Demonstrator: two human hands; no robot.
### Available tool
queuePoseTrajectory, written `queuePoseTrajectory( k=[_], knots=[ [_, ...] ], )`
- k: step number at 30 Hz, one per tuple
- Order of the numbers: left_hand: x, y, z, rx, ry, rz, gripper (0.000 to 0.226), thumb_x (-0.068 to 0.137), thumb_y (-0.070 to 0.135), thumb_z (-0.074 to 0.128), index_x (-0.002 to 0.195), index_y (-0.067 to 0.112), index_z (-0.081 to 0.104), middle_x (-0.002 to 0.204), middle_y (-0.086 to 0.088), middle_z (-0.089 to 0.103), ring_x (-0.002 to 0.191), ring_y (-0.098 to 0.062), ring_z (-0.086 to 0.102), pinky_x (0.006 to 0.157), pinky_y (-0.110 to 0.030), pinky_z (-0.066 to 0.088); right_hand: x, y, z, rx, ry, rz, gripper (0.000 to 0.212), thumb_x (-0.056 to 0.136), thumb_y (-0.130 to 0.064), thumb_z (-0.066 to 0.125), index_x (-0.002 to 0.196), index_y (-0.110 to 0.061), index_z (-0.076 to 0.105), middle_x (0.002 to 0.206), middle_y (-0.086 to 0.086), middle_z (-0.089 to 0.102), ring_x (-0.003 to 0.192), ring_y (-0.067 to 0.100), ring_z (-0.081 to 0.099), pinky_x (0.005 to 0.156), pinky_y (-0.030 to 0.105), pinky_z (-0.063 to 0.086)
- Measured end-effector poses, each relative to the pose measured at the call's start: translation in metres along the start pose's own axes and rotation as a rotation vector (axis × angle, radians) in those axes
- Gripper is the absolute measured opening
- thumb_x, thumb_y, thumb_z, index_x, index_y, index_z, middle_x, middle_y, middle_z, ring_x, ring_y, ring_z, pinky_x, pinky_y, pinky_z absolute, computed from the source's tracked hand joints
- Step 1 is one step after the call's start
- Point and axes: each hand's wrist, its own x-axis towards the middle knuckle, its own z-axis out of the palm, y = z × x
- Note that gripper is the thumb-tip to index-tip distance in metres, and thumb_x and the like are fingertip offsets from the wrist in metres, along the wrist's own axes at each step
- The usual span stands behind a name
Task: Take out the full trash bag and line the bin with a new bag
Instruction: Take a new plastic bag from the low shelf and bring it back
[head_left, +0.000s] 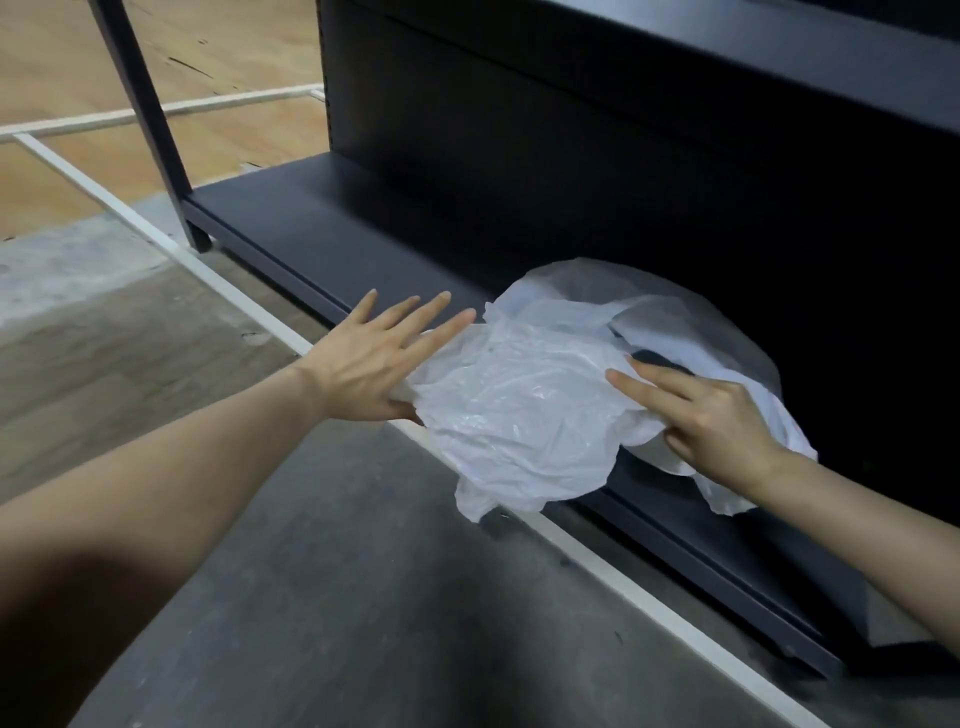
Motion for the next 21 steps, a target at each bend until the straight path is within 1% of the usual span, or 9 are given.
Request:
queuePoseTrajectory(
  k=[3, 7, 10, 12, 14, 15, 18, 19, 21],
  knots=[
    [-0.027, -0.026, 0.0, 0.01, -0.038, -0.099, 0.122, 0.081, 0.048, 0.058, 0.113, 0.036, -0.059, 0.158, -0.006, -0.017, 0.147, -0.026, 0.002, 0.117, -0.052, 0.006, 0.03, -0.02, 0.021, 0.074, 0.039, -0.05, 0.064, 0.065, 0.003, 0.027, 0.122, -0.018, 0.049, 0.107, 0.016, 0.072, 0.072, 0.031, 0.073, 0.038, 0.032, 0.053],
    [-0.072, -0.062, 0.01, 0.029, -0.163, -0.251, 0.118, 0.08, 0.044, 0.06, 0.126, 0.033, -0.048, 0.158, -0.007, -0.017, 0.147, -0.024, 0.0, 0.116, -0.051, 0.004, 0.082, -0.051, 0.049, 0.166, 0.068, -0.158, 0.062, 0.068, 0.005, 0.027, 0.121, -0.017, 0.05, 0.105, 0.015, 0.072, 0.073, 0.03, 0.074, 0.04, 0.03, 0.054],
    [-0.101, -0.086, 0.016, -0.039, -0.197, -0.38, 0.106, 0.083, 0.057, 0.054, 0.14, 0.031, -0.032, 0.159, -0.007, -0.011, 0.147, -0.026, 0.003, 0.116, -0.052, 0.005, 0.123, -0.07, 0.064, 0.221, 0.048, -0.218, 0.064, 0.068, 0.003, 0.026, 0.119, -0.014, 0.06, 0.105, 0.014, 0.073, 0.075, 0.029, 0.074, 0.039, 0.029, 0.053],
    [-0.119, -0.097, 0.014, -0.094, -0.217, -0.449, 0.1, 0.084, 0.063, 0.048, 0.147, 0.027, -0.021, 0.159, -0.009, -0.008, 0.147, -0.027, 0.004, 0.116, -0.052, 0.005, 0.15, -0.082, 0.069, 0.248, 0.012, -0.213, 0.065, 0.065, 0.002, 0.026, 0.112, -0.008, 0.07, 0.102, 0.014, 0.073, 0.074, 0.029, 0.074, 0.04, 0.027, 0.051],
    [-0.134, -0.103, 0.003, -0.155, -0.276, -0.482, 0.098, 0.085, 0.062, 0.048, 0.148, 0.025, -0.018, 0.159, -0.01, -0.01, 0.147, -0.027, 0.0, 0.116, -0.051, 0.001, 0.174, -0.095, 0.065, 0.284, -0.047, -0.164, 0.064, 0.062, 0.003, 0.028, 0.107, -0.006, 0.072, 0.098, 0.014, 0.074, 0.068, 0.029, 0.073, 0.039, 0.025, 0.049],
    [-0.142, -0.104, -0.006, -0.176, -0.306, -0.487, 0.1, 0.085, 0.06, 0.05, 0.147, 0.025, -0.019, 0.159, -0.01, -0.01, 0.147, -0.027, -0.001, 0.116, -0.05, 0.0, 0.184, -0.1, 0.06, 0.299, -0.094, -0.133, 0.061, 0.061, 0.008, 0.034, 0.107, -0.006, 0.072, 0.097, 0.015, 0.074, 0.064, 0.03, 0.072, 0.039, 0.025, 0.048],
    [-0.165, -0.106, -0.038, -0.234, -0.366, -0.509, 0.108, 0.082, 0.058, 0.059, 0.146, 0.024, -0.022, 0.159, -0.009, -0.008, 0.147, -0.028, -0.002, 0.116, -0.051, 0.001, 0.211, -0.117, 0.032, 0.373, -0.264, -0.067, 0.066, 0.048, 0.022, 0.065, 0.109, -0.004, 0.071, 0.097, 0.02, 0.073, 0.059, 0.034, 0.07, 0.044, 0.029, 0.05],
    [-0.173, -0.105, -0.052, -0.272, -0.375, -0.532, 0.11, 0.081, 0.058, 0.059, 0.144, 0.024, -0.024, 0.159, -0.009, -0.007, 0.147, -0.028, -0.002, 0.116, -0.052, 0.002, 0.22, -0.123, 0.019, 0.41, -0.322, -0.049, 0.067, 0.049, 0.022, 0.069, 0.11, -0.003, 0.07, 0.098, 0.022, 0.072, 0.061, 0.037, 0.07, 0.047, 0.033, 0.052],
    [-0.188, -0.104, -0.085, -0.35, -0.381, -0.586, 0.111, 0.079, 0.059, 0.061, 0.142, 0.026, -0.024, 0.159, -0.009, -0.007, 0.147, -0.027, -0.002, 0.115, -0.053, 0.003, 0.238, -0.134, -0.017, 0.47, -0.42, 0.007, 0.063, 0.059, 0.021, 0.065, 0.117, -0.003, 0.066, 0.11, 0.024, 0.068, 0.073, 0.042, 0.07, 0.058, 0.043, 0.057]
  ],
)
